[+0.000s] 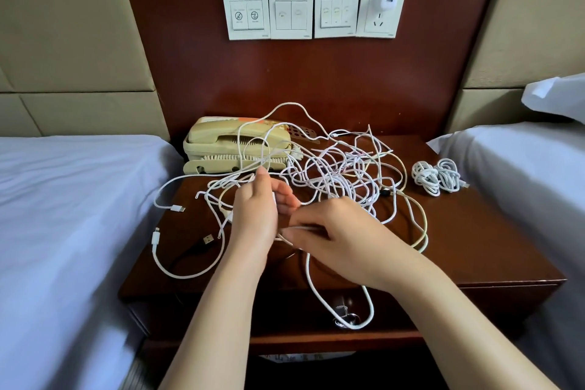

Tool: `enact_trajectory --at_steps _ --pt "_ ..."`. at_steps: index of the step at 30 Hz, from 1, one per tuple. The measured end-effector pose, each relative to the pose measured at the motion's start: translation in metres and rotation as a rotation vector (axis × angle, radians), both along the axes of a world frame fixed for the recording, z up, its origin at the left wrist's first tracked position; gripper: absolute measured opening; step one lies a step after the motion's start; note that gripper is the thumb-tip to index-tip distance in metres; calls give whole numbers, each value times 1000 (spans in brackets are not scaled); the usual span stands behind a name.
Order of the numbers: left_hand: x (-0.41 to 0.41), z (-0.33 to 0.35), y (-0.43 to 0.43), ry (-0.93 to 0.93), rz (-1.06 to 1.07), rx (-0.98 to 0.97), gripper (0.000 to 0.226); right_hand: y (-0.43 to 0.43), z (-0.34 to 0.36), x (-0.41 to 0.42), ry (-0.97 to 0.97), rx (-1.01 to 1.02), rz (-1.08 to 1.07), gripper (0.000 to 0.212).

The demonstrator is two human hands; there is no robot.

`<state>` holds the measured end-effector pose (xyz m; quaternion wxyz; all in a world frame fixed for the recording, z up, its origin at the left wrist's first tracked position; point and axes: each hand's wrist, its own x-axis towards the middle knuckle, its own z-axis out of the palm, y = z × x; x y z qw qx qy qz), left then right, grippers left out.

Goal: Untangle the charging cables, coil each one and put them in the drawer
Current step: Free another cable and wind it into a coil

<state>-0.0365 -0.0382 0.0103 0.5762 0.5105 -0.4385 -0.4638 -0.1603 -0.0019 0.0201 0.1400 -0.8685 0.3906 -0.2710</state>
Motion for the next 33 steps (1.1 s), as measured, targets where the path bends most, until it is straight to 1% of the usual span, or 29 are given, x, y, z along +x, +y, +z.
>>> enact_trajectory --at_steps 2,3,6,9,12,17,21,24,26,29,33 --pt "-1 -1 3 -97 -34 34 53 -3 -1 -1 -107 -10 -12 24" --pt "-3 -1 5 -94 -68 43 52 -6 -2 -2 -158 -5 -24 22" --pt "-10 2 9 35 -199 75 50 -13 -5 -5 -314 50 -40 19" --pt "-13 3 12 53 -315 83 48 -18 -7 -7 -450 134 -30 20" --pt "-13 1 16 86 -437 91 54 -25 -7 -9 -520 163 -49 22" --pt "-8 4 19 141 -599 131 64 -36 -8 -12 -546 154 -88 23" --pt "-1 7 23 205 -691 148 60 -44 -10 -16 -592 138 -136 29" --pt "5 8 21 186 -674 110 55 -49 -13 -18 -572 102 -141 33" --pt "11 11 19 206 -631 93 55 -53 -14 -21 -484 54 -159 30" --pt "19 14 15 245 -557 74 54 -60 -17 -24 -318 -24 -274 27" --pt "27 14 13 267 -464 32 51 -74 -22 -27 -246 -151 -466 15"
